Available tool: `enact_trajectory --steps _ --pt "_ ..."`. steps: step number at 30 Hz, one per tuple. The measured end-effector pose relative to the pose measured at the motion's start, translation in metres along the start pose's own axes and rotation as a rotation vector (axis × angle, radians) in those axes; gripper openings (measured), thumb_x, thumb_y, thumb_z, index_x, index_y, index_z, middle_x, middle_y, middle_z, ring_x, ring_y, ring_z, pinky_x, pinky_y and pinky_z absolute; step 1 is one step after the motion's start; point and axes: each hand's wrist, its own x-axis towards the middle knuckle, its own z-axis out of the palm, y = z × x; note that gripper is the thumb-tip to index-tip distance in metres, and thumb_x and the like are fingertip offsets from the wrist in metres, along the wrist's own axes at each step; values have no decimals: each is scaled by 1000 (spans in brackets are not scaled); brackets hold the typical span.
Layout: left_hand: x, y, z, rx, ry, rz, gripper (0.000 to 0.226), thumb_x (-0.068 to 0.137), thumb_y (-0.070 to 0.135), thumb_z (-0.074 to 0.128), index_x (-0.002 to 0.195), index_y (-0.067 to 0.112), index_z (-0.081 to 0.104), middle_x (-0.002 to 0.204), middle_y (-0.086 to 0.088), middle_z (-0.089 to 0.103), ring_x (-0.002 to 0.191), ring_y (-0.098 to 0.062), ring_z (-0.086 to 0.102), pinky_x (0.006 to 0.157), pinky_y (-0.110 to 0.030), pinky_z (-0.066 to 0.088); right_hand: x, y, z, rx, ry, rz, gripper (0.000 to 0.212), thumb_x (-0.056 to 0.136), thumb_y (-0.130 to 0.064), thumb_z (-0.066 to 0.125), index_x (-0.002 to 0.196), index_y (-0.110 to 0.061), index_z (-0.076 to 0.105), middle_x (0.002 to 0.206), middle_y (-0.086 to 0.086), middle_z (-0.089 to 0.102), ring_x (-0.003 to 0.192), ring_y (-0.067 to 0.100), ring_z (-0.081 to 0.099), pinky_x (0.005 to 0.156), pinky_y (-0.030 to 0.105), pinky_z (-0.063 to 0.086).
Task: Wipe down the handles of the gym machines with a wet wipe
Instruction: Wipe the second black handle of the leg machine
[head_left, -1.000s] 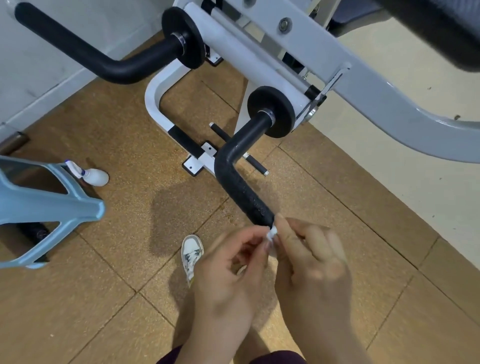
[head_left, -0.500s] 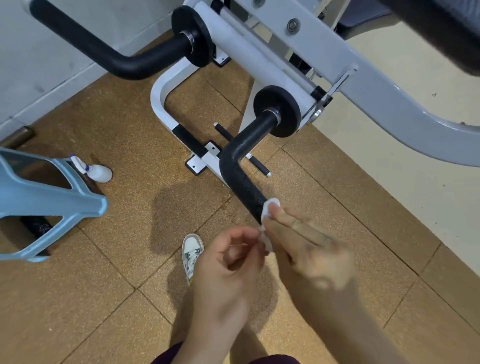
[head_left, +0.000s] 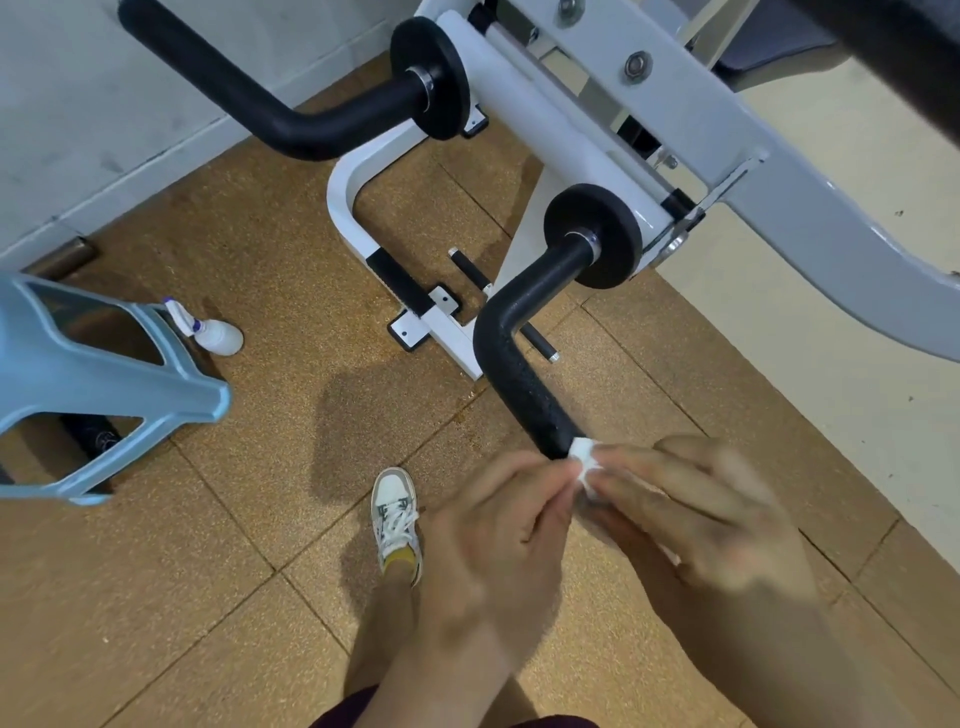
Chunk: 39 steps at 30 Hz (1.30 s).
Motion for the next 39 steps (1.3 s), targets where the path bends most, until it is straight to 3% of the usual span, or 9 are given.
enact_trajectory --steps 4,6,9,13,22,25,30,34,39 --pt "10 -3 -4 -57 63 -100 12 80 22 68 89 23 74 86 16 66 78 3 62 69 -14 51 33 -11 10 -56 -38 -13 15 80 -11 64 87 -18 75 91 -6 72 78 18 62 64 26 49" --pt "13 -5 -7 -83 88 -126 13 79 18 69 88 28 73 85 16 67 77 -1 64 68 -19 54 35 -17 14 -80 -75 37 31 66 -1 74 92 -18 73 91 -4 71 76 23 66 60 29 53" --pt "8 1 -8 -165 -14 -239 28 80 8 73 90 34 72 85 18 69 78 -4 67 70 -22 55 17 -17 7 -102 -84 52 23 71 -9 80 93 -16 76 97 -3 72 82 22 69 69 30 55" --pt "6 6 -8 -336 -35 -432 36 82 0 68 89 35 74 79 15 73 74 -3 69 68 -14 53 36 -16 16 -79 -81 55 12 72 -14 74 82 -18 76 90 -5 71 78 22 67 61 29 55" --pt "13 5 -18 -358 -44 -412 28 83 12 70 92 38 71 84 15 72 78 1 68 68 -11 52 50 -22 13 -92 -78 84 27 80 -26 48 73 -21 74 75 -7 67 67 16 64 56 22 48" --pt "16 3 -21 -381 -20 -431 35 84 11 69 101 42 67 86 15 72 81 0 68 71 -11 52 69 -23 26 -48 -55 150 17 74 -15 56 73 -19 72 71 -3 64 64 20 61 51 27 49" --pt "20 -3 -27 -311 7 -368 33 82 10 70 92 42 69 89 16 70 82 2 67 70 -13 53 49 -27 16 -71 -142 105 16 80 -16 61 69 -22 71 72 -8 61 67 18 59 51 24 46" --pt "26 -4 -27 -325 -17 -372 35 84 13 68 105 41 66 90 16 70 83 0 66 71 -14 53 81 -22 31 82 -104 240 15 80 -8 71 77 -23 72 81 -10 62 70 12 60 57 28 50" --pt "37 -3 -30 -246 -30 -253 31 85 12 68 104 37 68 97 19 65 86 -2 66 69 -15 53 68 -22 16 123 -227 254 26 74 -7 77 63 -29 69 75 -14 60 71 3 56 58 15 41"
